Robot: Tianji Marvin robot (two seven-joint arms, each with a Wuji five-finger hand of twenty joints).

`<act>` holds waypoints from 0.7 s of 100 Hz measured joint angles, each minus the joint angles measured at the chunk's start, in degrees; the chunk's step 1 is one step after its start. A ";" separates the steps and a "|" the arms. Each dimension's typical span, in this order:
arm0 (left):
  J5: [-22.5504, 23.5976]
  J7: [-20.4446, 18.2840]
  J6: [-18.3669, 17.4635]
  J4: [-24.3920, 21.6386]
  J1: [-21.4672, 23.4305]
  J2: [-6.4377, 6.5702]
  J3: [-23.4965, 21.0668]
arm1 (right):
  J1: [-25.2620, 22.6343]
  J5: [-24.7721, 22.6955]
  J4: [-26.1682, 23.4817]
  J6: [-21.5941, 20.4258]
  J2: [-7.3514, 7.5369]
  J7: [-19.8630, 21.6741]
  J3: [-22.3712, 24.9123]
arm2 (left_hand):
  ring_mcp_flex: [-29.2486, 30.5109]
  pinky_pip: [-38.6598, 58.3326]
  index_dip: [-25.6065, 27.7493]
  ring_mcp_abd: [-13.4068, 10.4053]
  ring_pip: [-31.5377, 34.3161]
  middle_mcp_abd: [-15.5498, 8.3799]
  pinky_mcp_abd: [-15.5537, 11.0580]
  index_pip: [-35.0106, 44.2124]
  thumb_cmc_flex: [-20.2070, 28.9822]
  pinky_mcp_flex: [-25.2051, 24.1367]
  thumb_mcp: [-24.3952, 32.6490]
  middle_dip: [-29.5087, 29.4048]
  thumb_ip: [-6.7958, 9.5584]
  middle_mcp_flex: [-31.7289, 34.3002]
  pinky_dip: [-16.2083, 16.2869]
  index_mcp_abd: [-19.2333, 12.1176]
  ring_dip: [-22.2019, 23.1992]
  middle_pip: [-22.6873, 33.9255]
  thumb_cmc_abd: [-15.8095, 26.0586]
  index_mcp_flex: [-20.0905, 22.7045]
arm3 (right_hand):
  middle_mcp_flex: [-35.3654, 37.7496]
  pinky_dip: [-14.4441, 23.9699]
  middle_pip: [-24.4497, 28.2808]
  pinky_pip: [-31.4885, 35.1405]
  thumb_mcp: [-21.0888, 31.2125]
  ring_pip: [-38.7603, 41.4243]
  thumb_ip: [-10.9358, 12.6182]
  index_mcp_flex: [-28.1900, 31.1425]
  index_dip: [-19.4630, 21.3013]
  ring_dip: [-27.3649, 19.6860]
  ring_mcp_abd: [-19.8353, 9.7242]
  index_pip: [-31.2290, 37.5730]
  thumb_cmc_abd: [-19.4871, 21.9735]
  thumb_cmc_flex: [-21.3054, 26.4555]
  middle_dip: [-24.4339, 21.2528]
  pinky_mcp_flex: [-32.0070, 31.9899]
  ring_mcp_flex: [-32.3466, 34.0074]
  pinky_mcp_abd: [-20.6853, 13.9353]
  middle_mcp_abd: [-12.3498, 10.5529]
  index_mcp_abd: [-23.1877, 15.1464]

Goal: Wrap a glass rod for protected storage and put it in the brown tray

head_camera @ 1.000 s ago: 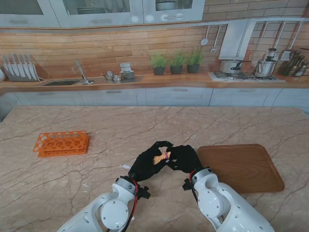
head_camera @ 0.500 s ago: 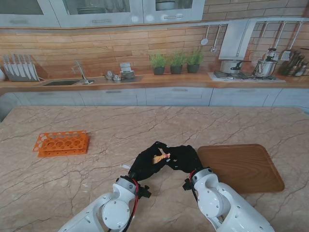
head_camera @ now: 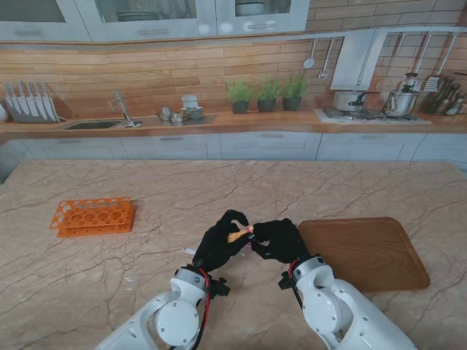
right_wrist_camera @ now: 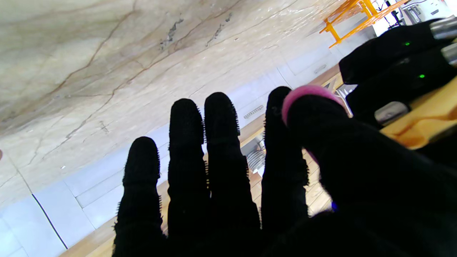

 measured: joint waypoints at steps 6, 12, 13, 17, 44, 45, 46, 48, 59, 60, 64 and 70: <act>0.44 0.03 0.17 0.00 0.03 -0.05 0.00 | -0.05 -0.03 -0.11 -0.11 0.05 0.00 0.00 | 0.00 0.00 -7.60 0.06 0.21 0.00 0.03 -0.74 -0.13 0.00 1.41 -0.08 0.00 0.63 0.47 0.62 -0.01 0.23 -0.02 -0.01 | 0.00 0.00 0.00 0.00 0.00 0.00 0.00 0.00 0.00 0.00 0.00 0.00 0.00 0.00 0.00 0.00 0.00 0.00 0.00 0.00; 0.69 0.07 0.31 -0.02 0.04 -0.07 0.00 | -0.06 -0.05 -0.14 -0.20 0.08 0.00 -0.01 | 0.00 0.00 -11.72 0.21 0.37 0.00 0.09 -2.74 -1.01 0.00 2.86 -0.08 0.00 0.63 0.50 2.08 -0.02 0.27 -0.11 0.79 | 0.00 0.00 0.00 0.00 0.00 0.00 0.00 0.00 0.00 0.00 0.00 0.00 0.00 0.00 0.00 0.00 0.00 0.00 0.00 0.01; 0.70 0.07 0.32 -0.03 0.04 -0.07 0.00 | -0.06 -0.05 -0.14 -0.22 0.08 0.00 -0.01 | 0.00 0.00 -11.97 0.22 0.37 0.00 0.10 -2.75 -1.20 0.00 2.93 -0.08 0.00 0.65 0.50 2.31 -0.03 0.27 -0.12 1.46 | 0.00 0.00 0.00 0.00 0.00 0.00 0.00 0.00 0.00 0.00 0.00 0.00 0.00 0.00 0.00 0.00 0.00 0.00 0.00 0.01; 0.72 0.07 0.37 -0.05 0.04 -0.08 0.00 | -0.06 -0.06 -0.14 -0.26 0.09 0.00 -0.03 | 0.01 0.00 -12.60 0.35 0.38 0.00 0.26 -2.87 -1.29 0.00 3.07 -0.44 0.00 1.29 0.70 2.91 -0.04 0.28 -0.20 5.08 | 0.00 0.00 0.00 0.00 0.00 0.00 0.00 0.00 0.00 0.00 0.00 0.00 0.00 0.00 0.00 0.00 0.00 0.00 0.00 0.02; 1.96 0.32 0.11 0.35 -0.24 -0.06 0.16 | -0.12 -0.63 -0.11 -0.38 0.13 -0.15 -0.09 | 0.01 0.00 -13.35 1.65 0.38 0.14 1.70 -4.17 1.58 0.00 -1.99 -0.58 -0.01 1.89 1.11 2.46 -0.08 0.29 0.51 12.41 | 0.00 0.00 0.00 0.00 0.00 0.00 0.00 0.00 0.00 0.00 0.00 0.00 0.00 0.00 0.00 0.00 0.00 0.00 0.00 0.04; 2.00 0.42 0.11 0.38 -0.25 -0.07 0.16 | -0.14 -0.74 -0.11 -0.38 0.14 -0.17 -0.08 | 0.01 0.00 -13.35 1.64 0.38 0.14 1.71 -4.17 1.59 0.00 -1.99 -0.58 -0.01 1.90 1.11 2.46 -0.08 0.29 0.51 12.44 | 0.00 0.00 0.00 0.00 0.00 0.00 0.00 0.00 0.00 0.00 0.00 0.00 0.00 0.00 0.00 0.00 0.00 0.00 0.00 0.04; 2.04 0.52 0.12 0.40 -0.26 -0.07 0.17 | -0.15 -0.82 -0.11 -0.39 0.14 -0.19 -0.07 | 0.01 0.00 -13.32 1.66 0.38 0.14 1.72 -4.17 1.59 0.00 -2.00 -0.58 -0.01 1.96 1.11 2.46 -0.08 0.29 0.51 12.47 | 0.00 0.00 0.00 0.00 0.00 0.00 0.00 0.00 0.00 0.00 0.00 0.00 0.00 0.00 0.00 0.00 0.00 0.00 0.00 0.04; 2.13 0.76 0.13 0.45 -0.28 -0.09 0.18 | -0.20 -1.04 -0.12 -0.41 0.15 -0.25 -0.03 | 0.01 0.00 -12.74 1.84 0.38 0.14 1.95 -4.17 1.59 0.00 -2.00 -0.58 -0.01 2.40 1.11 2.46 -0.08 0.29 0.47 13.04 | 0.00 -0.01 0.00 0.00 0.00 0.00 0.00 0.00 0.00 0.00 0.00 0.00 0.00 0.00 0.00 0.00 0.00 0.00 0.00 0.04; 2.40 1.99 0.37 0.76 -0.30 -0.29 0.20 | -0.54 -2.78 -0.30 -0.54 0.28 -0.85 0.11 | 0.01 0.00 -10.13 2.57 0.90 0.16 2.48 -4.30 -0.92 0.00 2.66 -0.63 -0.28 3.74 1.11 2.45 -0.61 0.29 -1.10 14.57 | 0.00 -0.01 0.00 0.00 0.00 0.00 0.00 0.00 0.00 0.00 0.00 0.00 0.00 0.00 0.00 0.00 0.00 0.01 0.00 0.04; 2.43 2.10 0.38 0.79 -0.30 -0.31 0.20 | -0.57 -2.88 -0.33 -0.55 0.30 -0.91 0.11 | 0.01 0.00 -9.73 2.66 0.91 0.16 2.56 -4.30 -1.08 0.00 3.34 -0.63 -0.29 4.04 1.11 2.44 -0.62 0.29 -1.75 14.64 | 0.00 -0.01 0.00 0.00 0.00 0.00 0.00 0.00 0.00 0.00 0.00 0.00 0.00 0.00 0.00 0.00 0.00 0.01 0.00 0.04; 2.55 2.51 0.43 0.92 -0.31 -0.42 0.20 | -0.67 -3.19 -0.42 -0.60 0.36 -1.11 0.13 | 0.01 0.00 -8.96 2.83 0.95 0.16 2.76 -4.33 -2.68 0.00 5.72 -0.65 -0.39 4.61 1.11 2.37 -0.64 0.29 -2.37 15.28 | 0.00 -0.01 0.00 0.00 0.00 0.00 0.00 0.00 0.00 0.00 0.00 0.00 0.00 0.00 0.00 0.00 0.00 0.01 0.00 0.04; 2.69 3.32 0.62 1.15 -0.34 -0.63 0.21 | -0.80 -3.86 -0.49 -0.74 0.43 -1.51 0.18 | 0.01 0.00 -8.20 2.89 1.00 0.16 2.82 -4.35 -3.83 0.00 8.19 -0.69 -0.40 4.75 1.11 2.29 -0.70 0.42 -3.41 15.75 | 0.00 -0.01 0.00 0.00 0.00 0.00 0.00 0.00 0.00 0.00 0.00 0.00 0.00 0.00 0.00 0.00 0.00 0.01 0.00 0.04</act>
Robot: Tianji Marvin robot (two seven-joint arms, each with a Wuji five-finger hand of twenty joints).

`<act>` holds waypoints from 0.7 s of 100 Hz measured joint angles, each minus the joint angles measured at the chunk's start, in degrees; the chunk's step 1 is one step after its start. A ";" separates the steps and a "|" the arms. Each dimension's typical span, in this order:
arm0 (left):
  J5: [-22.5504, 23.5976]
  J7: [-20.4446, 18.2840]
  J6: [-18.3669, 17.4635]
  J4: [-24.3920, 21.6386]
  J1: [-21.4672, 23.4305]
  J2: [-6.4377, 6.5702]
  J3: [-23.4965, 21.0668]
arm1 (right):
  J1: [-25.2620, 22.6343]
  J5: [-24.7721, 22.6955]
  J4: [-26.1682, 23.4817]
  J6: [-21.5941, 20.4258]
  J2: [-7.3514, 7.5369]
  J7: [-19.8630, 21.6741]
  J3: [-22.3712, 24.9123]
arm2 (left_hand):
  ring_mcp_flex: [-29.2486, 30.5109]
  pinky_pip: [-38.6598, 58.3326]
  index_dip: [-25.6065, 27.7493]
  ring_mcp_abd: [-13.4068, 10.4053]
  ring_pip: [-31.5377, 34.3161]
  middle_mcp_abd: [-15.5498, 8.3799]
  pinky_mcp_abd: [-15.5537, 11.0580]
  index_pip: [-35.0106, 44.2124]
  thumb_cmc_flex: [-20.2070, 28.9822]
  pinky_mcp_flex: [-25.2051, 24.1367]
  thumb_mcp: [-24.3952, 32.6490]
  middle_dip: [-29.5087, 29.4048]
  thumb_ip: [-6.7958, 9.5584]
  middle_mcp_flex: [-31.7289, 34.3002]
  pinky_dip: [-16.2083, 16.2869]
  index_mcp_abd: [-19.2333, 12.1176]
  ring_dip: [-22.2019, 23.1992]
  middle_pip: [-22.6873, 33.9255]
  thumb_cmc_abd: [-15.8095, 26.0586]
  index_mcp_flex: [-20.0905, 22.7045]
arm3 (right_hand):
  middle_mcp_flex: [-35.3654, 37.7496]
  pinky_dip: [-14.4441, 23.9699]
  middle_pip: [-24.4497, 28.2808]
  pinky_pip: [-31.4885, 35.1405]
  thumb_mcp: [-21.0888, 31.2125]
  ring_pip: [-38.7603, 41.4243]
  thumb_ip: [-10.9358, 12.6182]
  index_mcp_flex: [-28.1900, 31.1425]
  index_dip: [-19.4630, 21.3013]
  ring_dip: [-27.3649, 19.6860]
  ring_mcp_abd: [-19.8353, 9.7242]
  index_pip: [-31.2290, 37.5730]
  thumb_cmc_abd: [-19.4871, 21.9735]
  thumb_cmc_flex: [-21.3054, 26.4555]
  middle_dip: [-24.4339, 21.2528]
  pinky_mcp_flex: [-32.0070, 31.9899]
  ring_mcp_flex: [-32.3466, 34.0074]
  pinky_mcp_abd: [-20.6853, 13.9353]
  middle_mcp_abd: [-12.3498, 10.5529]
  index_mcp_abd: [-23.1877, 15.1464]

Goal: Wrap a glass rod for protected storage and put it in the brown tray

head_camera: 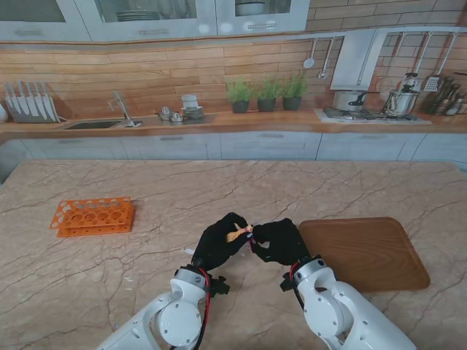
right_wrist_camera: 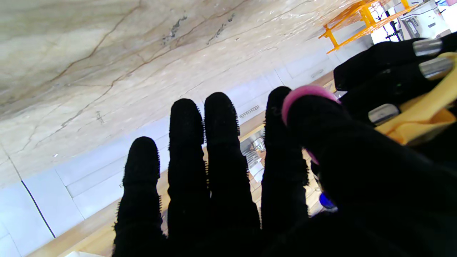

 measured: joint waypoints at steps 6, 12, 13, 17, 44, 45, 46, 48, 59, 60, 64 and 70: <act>0.01 0.69 0.51 0.13 -0.05 -0.20 0.02 | -0.13 -1.23 -0.01 -0.25 0.06 -0.82 0.07 | 0.06 0.00 0.52 0.11 0.13 0.00 0.09 -0.01 -0.60 0.00 0.82 -0.05 -0.01 0.55 0.00 -0.01 -0.04 0.06 -0.58 0.23 | 0.00 0.00 0.00 0.00 0.00 0.00 0.00 0.00 0.00 0.00 0.00 0.00 0.00 0.00 0.00 0.00 0.00 0.00 0.00 0.00; 0.04 1.17 1.27 0.24 -0.16 -0.40 0.02 | -0.31 -3.13 -0.04 -0.48 0.14 -2.10 0.17 | 0.07 0.00 0.66 0.31 0.32 0.00 0.15 -0.01 -0.60 0.00 1.24 -0.05 -0.02 0.59 0.00 -0.01 -0.09 0.18 -0.58 0.30 | 0.00 0.00 0.00 0.00 0.00 0.00 0.00 0.00 0.00 0.00 0.00 0.00 0.00 0.00 0.00 0.00 0.00 0.00 0.00 0.01; 0.05 1.24 1.43 0.26 -0.18 -0.43 0.03 | -0.34 -3.46 -0.05 -0.50 0.15 -2.30 0.19 | 0.07 0.00 0.68 0.34 0.32 0.00 0.17 -0.01 -0.60 0.00 1.24 -0.05 -0.02 0.59 0.00 -0.01 -0.09 0.23 -0.58 0.30 | 0.00 0.00 0.00 0.00 0.00 0.00 0.00 0.00 0.00 0.00 0.00 0.00 0.00 0.00 0.00 0.00 0.00 0.00 0.00 0.02; 0.06 1.48 2.21 0.31 -0.29 -0.56 0.03 | -0.47 -4.98 -0.09 -0.60 0.22 -3.19 0.27 | 0.07 0.00 0.69 0.39 0.36 0.00 0.20 -0.01 -0.62 0.00 1.25 -0.18 -0.03 0.91 0.00 0.00 -0.10 0.24 -0.63 0.86 | 0.00 0.00 0.00 0.00 0.00 0.00 0.00 0.00 0.00 0.00 0.00 0.00 0.00 0.00 0.00 0.00 0.00 0.00 0.00 0.03; -1.59 2.47 6.43 0.31 -0.62 -1.38 -0.11 | -0.81 -9.80 -0.95 -2.44 1.07 -4.81 0.84 | 0.34 0.00 0.71 1.19 0.45 0.49 1.06 -0.02 -1.30 0.00 2.75 -1.91 -0.04 2.18 0.05 0.95 -0.78 0.27 -2.51 2.66 | 0.00 0.00 0.00 0.00 0.00 0.00 0.00 0.00 0.00 0.00 0.00 0.00 0.03 0.00 0.00 0.00 0.00 0.00 0.00 0.14; -1.64 2.50 6.47 0.31 -0.62 -1.40 -0.11 | -0.81 -10.10 -1.00 -2.50 1.10 -4.84 0.88 | 0.34 0.00 0.72 1.19 0.45 0.50 1.07 -0.02 -1.30 0.00 2.75 -1.93 -0.04 2.18 0.06 0.98 -0.80 0.27 -2.51 2.67 | 0.00 0.00 0.00 0.00 0.00 0.00 0.00 0.00 0.00 0.00 0.00 0.00 0.03 0.00 0.00 0.00 0.00 0.00 0.00 0.14; -1.69 2.53 6.52 0.31 -0.62 -1.43 -0.11 | -0.82 -10.46 -1.05 -2.57 1.14 -4.87 0.93 | 0.34 0.00 0.72 1.19 0.45 0.50 1.07 -0.02 -1.30 0.00 2.75 -1.94 -0.04 2.18 0.06 0.98 -0.81 0.27 -2.51 2.67 | 0.00 0.00 0.00 0.00 0.00 0.00 0.00 0.00 0.00 0.00 0.00 0.00 0.03 0.00 0.00 0.00 0.00 0.00 0.00 0.14; -1.76 2.61 6.62 0.32 -0.64 -1.48 -0.09 | -0.83 -11.19 -1.15 -2.71 1.22 -4.97 1.03 | 0.34 0.00 0.72 1.20 0.45 0.50 1.07 -0.02 -1.30 0.00 2.75 -1.96 -0.04 2.18 0.08 0.99 -0.82 0.27 -2.51 2.70 | 0.00 0.00 0.00 0.00 0.00 0.00 0.00 0.00 0.00 0.00 0.00 0.00 0.03 0.00 0.00 0.01 0.00 0.00 0.00 0.15; -2.37 2.98 7.37 0.59 -0.84 -1.84 0.13 | -0.94 -12.99 -1.80 -3.51 1.65 -5.54 1.47 | 0.35 0.00 0.72 1.23 0.55 0.55 1.23 -0.02 -1.35 0.00 2.78 -2.16 -0.04 2.72 0.22 1.11 -1.29 0.27 -2.51 3.19 | 0.33 -0.01 0.00 0.00 0.00 0.00 0.00 0.00 0.00 0.00 0.00 0.00 0.03 0.00 -0.09 0.03 0.07 0.00 -0.04 0.15; -2.45 3.01 7.47 0.64 -0.87 -1.88 0.16 | -0.96 -13.05 -1.86 -3.62 1.69 -5.57 1.51 | 0.35 0.00 0.72 1.24 0.55 0.55 1.24 -0.02 -1.35 0.00 2.78 -2.16 -0.04 2.72 0.26 1.12 -1.29 0.27 -2.51 3.19 | 0.33 -0.01 0.00 0.00 0.00 0.00 0.00 0.00 0.00 0.00 0.00 0.00 0.03 0.00 -0.09 0.04 0.08 0.00 -0.04 0.15; -2.69 3.17 7.87 0.86 -1.01 -2.04 0.29 | -1.02 -13.35 -2.11 -4.10 1.84 -5.61 1.69 | 0.36 0.00 0.72 1.27 0.56 0.55 1.29 -0.02 -1.35 0.00 2.89 -2.17 -0.04 2.72 0.52 1.18 -1.29 0.27 -2.51 3.19 | 0.34 -0.01 0.00 0.00 0.00 0.00 -0.01 0.00 0.00 0.00 -0.02 0.00 -0.22 0.00 -0.19 0.07 0.09 0.00 -0.06 0.15; -3.01 3.48 8.56 1.10 -1.18 -2.28 0.38 | -1.12 -14.32 -2.49 -4.66 2.08 -5.61 1.96 | 0.36 0.00 0.72 1.32 0.57 0.58 1.35 -0.02 -1.35 0.00 2.95 -2.17 -0.04 2.72 0.70 1.58 -1.29 0.27 -2.51 3.19 | 0.46 -0.01 0.00 0.00 0.00 0.00 -0.02 0.00 0.00 0.00 -0.11 0.00 -0.22 0.00 -0.65 0.62 0.11 0.00 -0.13 0.15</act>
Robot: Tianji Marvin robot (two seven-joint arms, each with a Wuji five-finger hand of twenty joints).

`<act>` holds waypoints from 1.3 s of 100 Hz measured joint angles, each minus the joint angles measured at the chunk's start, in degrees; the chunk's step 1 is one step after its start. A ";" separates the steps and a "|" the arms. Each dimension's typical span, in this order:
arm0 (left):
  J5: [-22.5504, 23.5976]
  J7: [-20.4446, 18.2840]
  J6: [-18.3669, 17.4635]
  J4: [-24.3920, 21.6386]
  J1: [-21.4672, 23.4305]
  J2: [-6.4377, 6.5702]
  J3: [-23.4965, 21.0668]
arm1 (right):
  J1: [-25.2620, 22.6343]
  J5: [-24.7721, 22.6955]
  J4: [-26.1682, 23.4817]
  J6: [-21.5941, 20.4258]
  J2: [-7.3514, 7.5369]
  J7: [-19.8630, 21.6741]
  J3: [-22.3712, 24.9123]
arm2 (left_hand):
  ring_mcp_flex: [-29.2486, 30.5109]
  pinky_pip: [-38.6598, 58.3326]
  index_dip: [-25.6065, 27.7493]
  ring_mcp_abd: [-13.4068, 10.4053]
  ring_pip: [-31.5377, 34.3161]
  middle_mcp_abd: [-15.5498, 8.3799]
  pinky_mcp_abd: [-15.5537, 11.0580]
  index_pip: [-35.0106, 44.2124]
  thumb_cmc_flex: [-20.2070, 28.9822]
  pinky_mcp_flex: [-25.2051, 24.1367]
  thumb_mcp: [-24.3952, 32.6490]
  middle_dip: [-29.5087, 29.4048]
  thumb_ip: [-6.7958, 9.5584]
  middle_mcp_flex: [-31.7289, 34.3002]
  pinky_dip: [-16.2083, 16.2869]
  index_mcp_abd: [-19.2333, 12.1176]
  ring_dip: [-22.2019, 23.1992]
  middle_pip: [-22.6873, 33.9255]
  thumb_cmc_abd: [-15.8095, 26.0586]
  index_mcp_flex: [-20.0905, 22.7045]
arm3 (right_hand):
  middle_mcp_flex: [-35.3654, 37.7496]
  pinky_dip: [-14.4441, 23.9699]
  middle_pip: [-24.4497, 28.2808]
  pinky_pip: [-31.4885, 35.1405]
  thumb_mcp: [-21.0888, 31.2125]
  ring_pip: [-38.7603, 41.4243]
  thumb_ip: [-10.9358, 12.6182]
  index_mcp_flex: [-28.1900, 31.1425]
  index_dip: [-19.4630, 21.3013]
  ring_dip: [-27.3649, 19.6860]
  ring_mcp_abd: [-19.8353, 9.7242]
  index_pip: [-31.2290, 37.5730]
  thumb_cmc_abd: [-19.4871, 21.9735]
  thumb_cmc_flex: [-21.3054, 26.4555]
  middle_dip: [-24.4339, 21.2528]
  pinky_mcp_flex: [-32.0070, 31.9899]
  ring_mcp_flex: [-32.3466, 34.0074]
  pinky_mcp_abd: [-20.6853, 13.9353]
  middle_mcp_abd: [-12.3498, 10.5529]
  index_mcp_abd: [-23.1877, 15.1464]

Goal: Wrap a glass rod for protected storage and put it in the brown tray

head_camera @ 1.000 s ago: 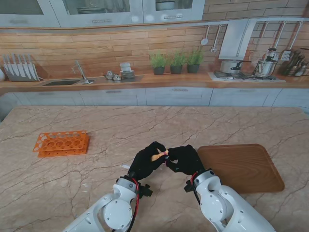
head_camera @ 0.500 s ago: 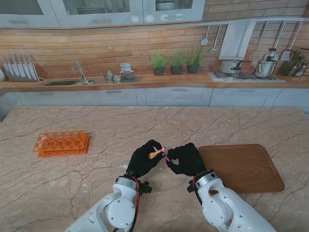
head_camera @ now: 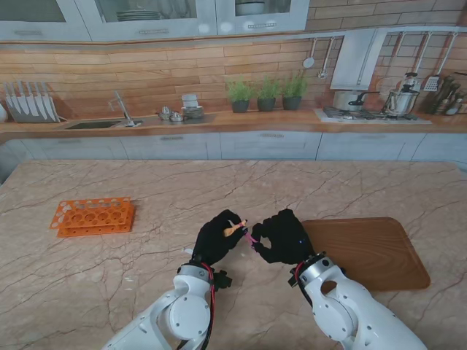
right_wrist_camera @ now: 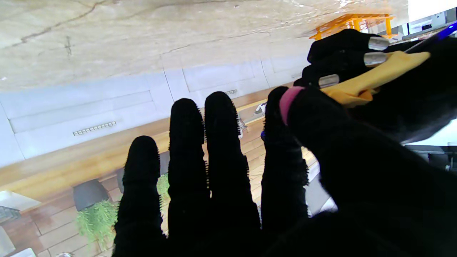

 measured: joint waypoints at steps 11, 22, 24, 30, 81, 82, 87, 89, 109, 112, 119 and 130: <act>-0.31 -0.03 1.03 -0.08 -0.01 -0.18 -0.09 | -0.07 -1.23 -0.49 -1.00 0.35 0.00 0.38 | 0.00 0.00 0.00 0.24 0.02 0.04 0.18 0.00 0.00 0.00 0.00 -0.02 0.00 0.01 0.07 0.02 0.00 0.01 0.00 0.01 | 0.02 0.00 0.00 0.00 0.00 0.00 -0.04 0.00 0.00 0.00 -0.20 0.00 0.00 0.00 -0.03 0.04 0.36 0.00 -0.61 0.01; -0.31 -1.72 2.05 -1.02 0.31 0.01 -0.64 | -0.05 -1.71 -0.70 -1.66 0.55 -0.18 0.50 | 0.00 0.00 0.00 0.26 0.08 0.06 0.20 0.00 0.00 0.00 0.01 -0.05 0.00 0.01 0.12 0.04 -0.01 0.08 0.01 0.01 | 0.03 0.00 0.00 0.00 0.00 0.01 -1.20 0.00 0.00 0.00 -0.36 -0.13 0.00 0.00 -0.03 0.05 0.57 0.00 -0.71 0.01; -0.31 -2.13 2.14 -1.24 0.39 0.10 -0.72 | -0.03 -1.79 -0.72 -1.76 0.58 -0.25 0.52 | 0.00 0.00 0.00 0.26 0.09 0.05 0.20 0.00 0.00 0.00 0.02 -0.12 0.00 0.01 0.13 0.04 -0.02 0.10 0.01 0.01 | 0.04 0.00 0.00 0.00 0.00 0.01 -1.20 0.00 0.00 0.00 -0.37 -0.13 0.00 0.00 -0.03 0.05 0.57 0.00 -0.72 0.01; -0.31 -2.68 2.17 -1.54 0.46 0.30 -0.80 | 0.01 -2.00 -0.74 -2.19 0.64 -0.40 0.60 | 0.00 0.00 0.00 0.26 0.13 0.05 0.21 0.00 -0.01 0.00 0.04 -0.27 0.00 0.01 0.26 0.04 -0.02 0.12 0.03 0.01 | 0.04 -0.01 0.00 0.00 0.00 0.01 -1.21 0.00 0.00 0.00 -0.40 -0.13 0.00 0.00 -0.04 0.06 0.57 0.00 -0.79 0.01; -0.58 -6.11 2.17 -2.21 1.18 1.41 -1.89 | 0.79 -4.28 -0.62 -3.99 1.05 -1.27 1.20 | 0.01 0.00 0.00 0.27 0.62 0.26 0.24 -0.54 -0.79 0.00 1.47 -0.53 0.00 1.24 2.41 0.52 -0.63 0.31 -0.47 1.36 | 0.04 -0.56 -0.65 0.06 -0.06 0.01 -1.25 0.00 0.05 0.00 -0.81 -0.43 -0.07 0.00 -0.05 0.07 0.57 0.00 -1.31 -0.02; -0.59 -6.30 2.14 -2.24 1.19 1.46 -1.92 | 0.82 -4.29 -0.60 -4.04 1.06 -1.27 1.22 | 0.01 0.00 0.00 0.27 0.63 0.26 0.24 -0.54 -0.83 0.00 1.65 -0.53 0.00 1.24 2.45 0.52 -0.63 0.32 -0.47 1.36 | 0.04 -0.56 -0.65 0.07 -0.06 0.01 -1.25 0.00 0.05 0.00 -0.81 -0.43 -0.08 0.01 -0.05 0.07 0.57 0.00 -1.31 -0.04; -0.65 -7.02 1.94 -2.34 1.21 1.72 -1.96 | 0.97 -4.29 -0.51 -4.28 1.09 -1.26 1.28 | 0.01 0.00 0.00 0.27 0.72 0.27 0.24 -0.57 -1.10 0.00 1.95 -0.53 0.00 1.26 2.81 0.52 -0.64 0.59 -0.48 1.43 | 0.04 -0.57 -0.66 0.10 -0.09 0.01 -1.25 0.00 0.67 0.00 -0.82 -0.43 -0.16 0.02 -0.05 0.07 0.57 0.00 -1.31 -0.16; -0.69 -7.20 1.82 -2.35 1.21 1.81 -1.96 | 1.05 -4.30 -0.47 -4.34 1.10 -1.25 1.28 | 0.01 0.00 0.00 0.27 0.74 0.27 0.24 -0.67 -1.12 0.00 1.96 -0.53 0.00 1.27 2.90 0.52 -0.65 0.64 -0.48 1.92 | 0.04 -0.57 -0.66 0.11 -0.09 0.01 -1.25 0.00 0.72 0.00 -0.83 -0.43 -0.20 0.02 -0.05 0.07 0.57 0.00 -1.32 -0.22; -1.86 -10.73 0.37 -2.96 1.54 2.72 -2.38 | 1.65 -4.56 -0.10 -4.68 1.23 -1.12 1.37 | 0.01 0.00 0.00 0.27 0.77 0.28 0.26 -0.73 -1.38 0.00 2.60 -0.54 0.00 1.86 3.61 0.52 -0.66 0.67 -0.81 2.11 | 0.04 -0.60 -1.05 0.44 -0.77 0.01 -1.27 -0.53 1.79 0.00 -0.98 -0.46 -0.27 0.05 -0.05 0.10 0.57 0.00 -1.40 -1.62; -2.07 -11.34 0.04 -3.06 1.60 2.90 -2.41 | 1.67 -4.57 -0.09 -4.73 1.25 -1.09 1.41 | 0.01 0.00 0.00 0.27 0.77 0.28 0.26 -0.76 -1.39 0.00 2.66 -0.54 0.00 1.88 3.72 0.52 -0.67 0.67 -0.81 2.14 | 0.04 -0.61 -1.30 0.45 -0.84 0.01 -1.27 -0.54 1.97 0.00 -1.00 -0.46 -0.27 0.05 -0.05 0.10 0.57 0.00 -1.41 -1.80; -2.65 -12.73 -0.52 -3.36 1.70 3.30 -2.46 | 1.71 -4.64 -0.09 -4.83 1.31 -0.96 1.49 | 0.01 0.00 0.00 0.27 0.78 0.36 0.27 -1.09 -1.43 0.00 3.01 -0.54 0.00 1.97 3.76 0.53 -0.67 0.68 -0.93 2.40 | 0.04 -0.63 -1.31 0.45 -0.89 0.01 -1.28 -0.58 2.35 0.00 -1.06 -0.47 -0.27 0.06 -0.05 0.10 0.57 0.00 -1.42 -2.07; -3.57 -14.50 -1.37 -3.72 1.84 3.82 -2.51 | 1.76 -4.66 -0.08 -5.07 1.38 -0.65 1.60 | 0.01 0.00 0.00 0.27 0.78 0.59 0.28 -1.27 -1.44 0.00 3.24 -0.54 0.00 2.01 3.89 0.60 -0.67 0.70 -0.95 2.48 | 0.04 -0.71 -1.32 0.45 -1.49 0.01 -1.28 -0.62 2.72 0.00 -1.10 -0.48 -0.27 0.05 -0.05 0.10 0.57 0.00 -1.43 -2.69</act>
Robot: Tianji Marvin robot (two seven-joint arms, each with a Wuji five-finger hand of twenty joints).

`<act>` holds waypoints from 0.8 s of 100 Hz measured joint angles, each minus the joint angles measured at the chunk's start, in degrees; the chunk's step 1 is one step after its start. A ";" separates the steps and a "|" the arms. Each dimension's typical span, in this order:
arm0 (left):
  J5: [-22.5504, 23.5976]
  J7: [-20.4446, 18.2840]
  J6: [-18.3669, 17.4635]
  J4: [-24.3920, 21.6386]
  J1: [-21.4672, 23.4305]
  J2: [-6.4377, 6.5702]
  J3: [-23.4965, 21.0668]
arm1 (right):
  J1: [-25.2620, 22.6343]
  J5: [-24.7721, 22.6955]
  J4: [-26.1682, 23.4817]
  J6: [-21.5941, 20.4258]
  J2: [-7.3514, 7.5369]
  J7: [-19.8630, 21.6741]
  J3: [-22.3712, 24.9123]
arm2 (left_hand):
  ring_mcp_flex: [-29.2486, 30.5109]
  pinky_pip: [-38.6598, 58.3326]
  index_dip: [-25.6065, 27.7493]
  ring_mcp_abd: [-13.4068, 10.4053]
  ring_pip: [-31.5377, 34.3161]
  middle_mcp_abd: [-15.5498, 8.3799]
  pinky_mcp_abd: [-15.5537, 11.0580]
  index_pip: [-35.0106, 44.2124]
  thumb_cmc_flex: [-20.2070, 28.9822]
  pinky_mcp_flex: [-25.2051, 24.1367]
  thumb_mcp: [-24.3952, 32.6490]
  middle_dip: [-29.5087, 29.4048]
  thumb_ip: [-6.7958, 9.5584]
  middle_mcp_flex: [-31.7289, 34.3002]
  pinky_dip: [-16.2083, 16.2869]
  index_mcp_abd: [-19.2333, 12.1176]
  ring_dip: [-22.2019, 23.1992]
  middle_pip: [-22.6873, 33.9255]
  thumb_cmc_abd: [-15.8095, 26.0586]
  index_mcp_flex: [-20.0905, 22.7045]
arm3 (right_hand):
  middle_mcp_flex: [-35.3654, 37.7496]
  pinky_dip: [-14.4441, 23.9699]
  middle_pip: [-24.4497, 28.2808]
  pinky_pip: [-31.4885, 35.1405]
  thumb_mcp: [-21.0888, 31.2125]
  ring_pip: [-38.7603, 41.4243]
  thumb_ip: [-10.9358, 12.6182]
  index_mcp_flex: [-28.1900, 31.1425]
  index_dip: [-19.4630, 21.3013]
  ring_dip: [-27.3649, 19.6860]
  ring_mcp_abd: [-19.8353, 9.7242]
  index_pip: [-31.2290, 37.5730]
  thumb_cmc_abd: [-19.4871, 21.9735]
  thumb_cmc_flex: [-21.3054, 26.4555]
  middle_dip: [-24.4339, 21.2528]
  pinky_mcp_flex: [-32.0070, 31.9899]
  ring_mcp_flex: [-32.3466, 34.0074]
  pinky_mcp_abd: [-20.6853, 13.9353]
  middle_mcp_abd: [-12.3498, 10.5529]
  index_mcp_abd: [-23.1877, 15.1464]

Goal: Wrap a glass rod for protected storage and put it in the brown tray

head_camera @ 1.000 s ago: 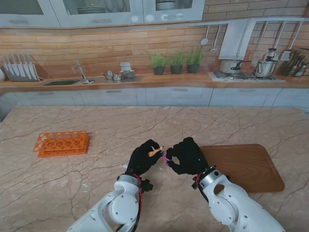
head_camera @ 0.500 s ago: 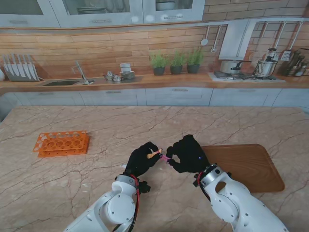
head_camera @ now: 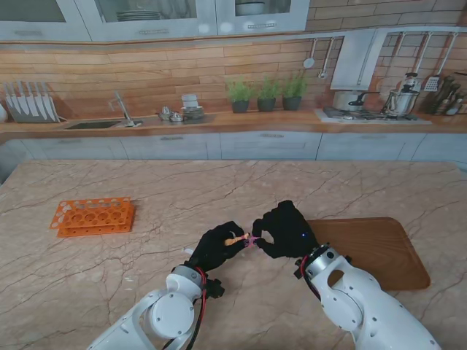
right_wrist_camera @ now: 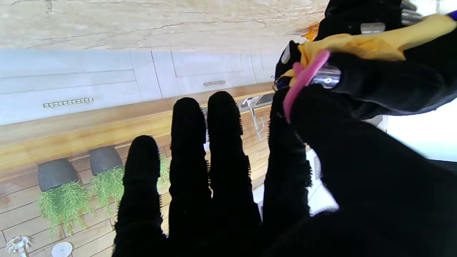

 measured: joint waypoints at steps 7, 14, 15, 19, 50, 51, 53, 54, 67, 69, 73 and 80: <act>-0.64 -1.07 -0.55 -0.13 0.06 0.27 -0.05 | 0.06 0.00 0.05 -0.19 0.02 0.11 0.06 | 0.00 0.00 0.00 0.00 0.00 0.02 0.01 -0.02 -0.01 0.00 0.09 0.00 0.00 0.01 0.48 0.02 0.00 0.01 -0.01 0.01 | 0.00 -0.09 0.00 0.01 -0.01 0.00 0.00 -0.10 0.17 0.00 0.00 -0.01 -0.01 0.00 0.00 0.00 0.00 0.00 0.00 -0.08; -0.99 -1.98 -0.85 -0.29 0.09 0.53 -0.05 | 0.16 0.02 0.13 -0.48 0.03 0.20 0.13 | 0.00 0.00 0.00 0.00 0.00 0.03 0.02 -0.05 -0.01 0.00 0.16 0.00 0.00 0.01 0.54 0.03 0.00 0.04 -0.12 0.02 | 0.00 -0.48 0.00 0.01 -0.58 0.00 0.00 -0.51 0.28 0.00 -0.03 -0.01 -0.01 0.00 0.00 0.00 0.00 0.00 0.00 -1.06; -1.01 -2.06 -0.87 -0.31 0.10 0.56 -0.05 | 0.17 0.03 0.14 -0.53 0.03 0.22 0.14 | 0.00 0.00 0.00 0.00 0.00 0.04 0.02 -0.05 -0.01 0.00 0.18 0.00 0.00 0.01 0.54 0.03 0.00 0.04 -0.12 0.03 | 0.00 -0.48 0.00 0.01 -0.58 0.00 0.00 -0.51 0.32 0.00 -0.04 -0.01 -0.01 0.00 0.00 0.00 0.00 0.00 0.00 -1.08; -1.02 -2.38 -1.01 -0.36 0.10 0.68 -0.05 | 0.24 0.08 0.20 -0.72 0.03 0.31 0.18 | 0.00 0.00 0.00 0.01 0.00 0.04 0.02 -0.09 -0.02 0.00 0.20 0.00 0.00 0.02 0.56 0.03 0.00 0.05 -0.12 0.13 | 0.00 -0.48 0.00 0.01 -0.61 0.00 -0.01 -0.53 0.45 -0.09 -0.09 -0.01 -0.01 0.01 0.00 0.00 0.00 0.00 0.00 -1.18; -1.62 -4.35 -1.36 -0.74 0.04 1.19 0.42 | 1.05 1.17 0.80 -2.24 0.05 1.77 0.34 | 0.00 0.00 0.02 0.15 0.42 0.10 0.07 -0.92 -0.23 0.00 1.25 0.09 0.04 0.77 1.77 0.03 -0.06 0.06 -0.67 1.13 | 0.00 -0.51 -0.02 0.02 -2.41 0.00 -0.02 -1.61 1.05 -0.56 -0.14 -0.10 1.53 0.01 0.00 0.00 0.00 0.00 -0.01 -2.45; -1.71 -4.51 -1.46 -0.75 0.03 1.21 0.41 | 1.09 1.27 0.85 -2.27 0.05 1.87 0.34 | 0.00 0.00 0.02 0.15 0.42 0.11 0.07 -0.93 -0.23 0.00 1.27 0.10 0.04 0.78 1.85 0.03 -0.06 0.07 -0.67 1.13 | 0.00 -0.51 -0.02 0.02 -2.41 0.00 -0.02 -1.62 1.08 -0.55 -0.14 -0.10 1.53 0.01 0.00 0.00 0.00 0.00 -0.01 -2.46; -1.88 -4.81 -1.65 -0.76 0.03 1.25 0.41 | 1.17 1.44 0.92 -2.31 0.05 2.01 0.32 | 0.00 0.00 0.02 0.15 0.43 0.12 0.08 -0.94 -0.23 0.00 1.29 0.14 0.04 0.79 1.91 0.03 -0.06 0.07 -0.67 1.14 | 0.00 -0.51 -0.02 0.02 -2.43 0.00 -0.02 -1.63 1.14 -0.56 -0.14 -0.10 1.53 0.01 0.00 0.00 0.00 0.00 -0.02 -2.48; -1.97 -4.97 -1.75 -0.76 0.03 1.27 0.41 | 1.21 1.52 0.95 -2.33 0.05 2.09 0.31 | 0.00 0.00 0.02 0.16 0.43 0.12 0.08 -0.94 -0.23 0.00 1.30 0.16 0.04 0.81 1.94 0.03 -0.06 0.07 -0.67 1.14 | 0.00 -0.51 -0.02 0.02 -2.43 0.00 -0.02 -1.63 1.22 -0.56 -0.14 -0.10 1.53 0.01 0.00 0.00 0.00 0.00 -0.02 -2.48; -2.74 -6.50 -2.61 -0.87 0.01 1.62 0.34 | 1.61 2.18 1.38 -2.45 0.04 2.65 0.29 | 0.00 0.00 0.10 0.17 0.43 0.18 0.10 -1.42 -0.24 0.00 1.55 0.49 0.04 0.84 1.98 0.06 -0.07 0.07 -0.67 1.16 | -0.07 -0.52 -0.03 0.02 -3.03 0.00 -0.03 -1.66 1.46 -0.56 -0.14 -0.19 1.55 0.01 0.00 0.00 0.00 0.00 -0.02 -2.94; -2.81 -6.63 -2.65 -0.88 0.01 1.66 0.32 | 1.65 2.26 1.45 -2.45 0.03 2.68 0.29 | 0.00 0.00 0.10 0.17 0.43 0.18 0.10 -1.43 -0.24 0.00 1.57 0.50 0.04 0.85 1.99 0.06 -0.07 0.07 -0.67 1.16 | -0.07 -0.52 -0.03 0.02 -3.08 0.00 -0.03 -1.66 1.46 -0.56 -0.14 -0.21 1.55 0.01 0.00 0.00 0.00 0.00 -0.02 -2.97; -2.96 -6.88 -2.76 -0.90 0.01 1.75 0.27 | 1.73 2.46 1.59 -2.45 0.02 2.73 0.29 | 0.00 0.00 0.10 0.17 0.44 0.19 0.11 -1.45 -0.24 0.00 1.62 0.51 0.04 0.85 1.99 0.07 -0.07 0.07 -0.67 1.16 | -0.08 -0.52 -0.03 0.02 -3.14 0.00 -0.03 -1.66 1.46 -0.56 -0.14 -0.21 1.55 0.01 0.00 0.00 0.00 0.00 -0.02 -3.07; -3.38 -7.50 -3.01 -1.06 0.07 1.93 0.10 | 1.83 2.87 1.80 -2.44 -0.02 2.79 0.29 | 0.00 0.00 0.10 0.17 0.44 0.23 0.12 -1.51 -0.24 0.00 1.82 0.54 0.04 0.86 2.00 0.14 -0.07 0.07 -0.67 1.16 | -0.70 -0.53 -0.03 0.02 -3.67 0.00 -1.18 -2.26 1.47 -0.56 -0.15 -0.22 2.12 0.01 0.00 0.00 0.00 0.00 -0.02 -3.89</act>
